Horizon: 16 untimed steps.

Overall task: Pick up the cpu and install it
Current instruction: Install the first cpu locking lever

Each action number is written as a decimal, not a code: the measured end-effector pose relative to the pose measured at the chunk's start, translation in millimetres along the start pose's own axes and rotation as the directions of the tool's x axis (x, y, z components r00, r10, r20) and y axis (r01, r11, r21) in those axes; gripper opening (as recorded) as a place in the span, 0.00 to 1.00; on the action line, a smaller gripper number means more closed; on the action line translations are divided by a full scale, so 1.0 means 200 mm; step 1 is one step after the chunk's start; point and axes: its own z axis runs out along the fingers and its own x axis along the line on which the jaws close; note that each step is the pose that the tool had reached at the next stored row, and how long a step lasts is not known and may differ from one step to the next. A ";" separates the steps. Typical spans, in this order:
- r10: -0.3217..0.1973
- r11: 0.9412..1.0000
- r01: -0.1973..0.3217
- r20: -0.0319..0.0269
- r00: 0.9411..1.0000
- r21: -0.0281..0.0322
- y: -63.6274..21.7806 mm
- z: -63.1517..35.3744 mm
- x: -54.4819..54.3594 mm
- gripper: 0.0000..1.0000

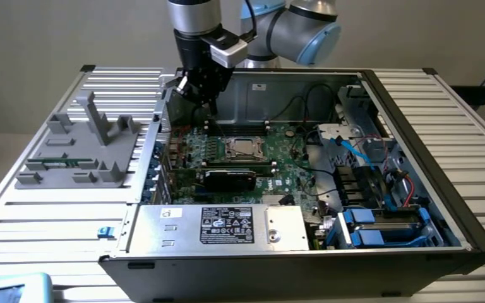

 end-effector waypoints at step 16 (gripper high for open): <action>0.082 0.995 -0.081 -0.016 0.996 0.056 -0.009 0.013 -0.01 0.11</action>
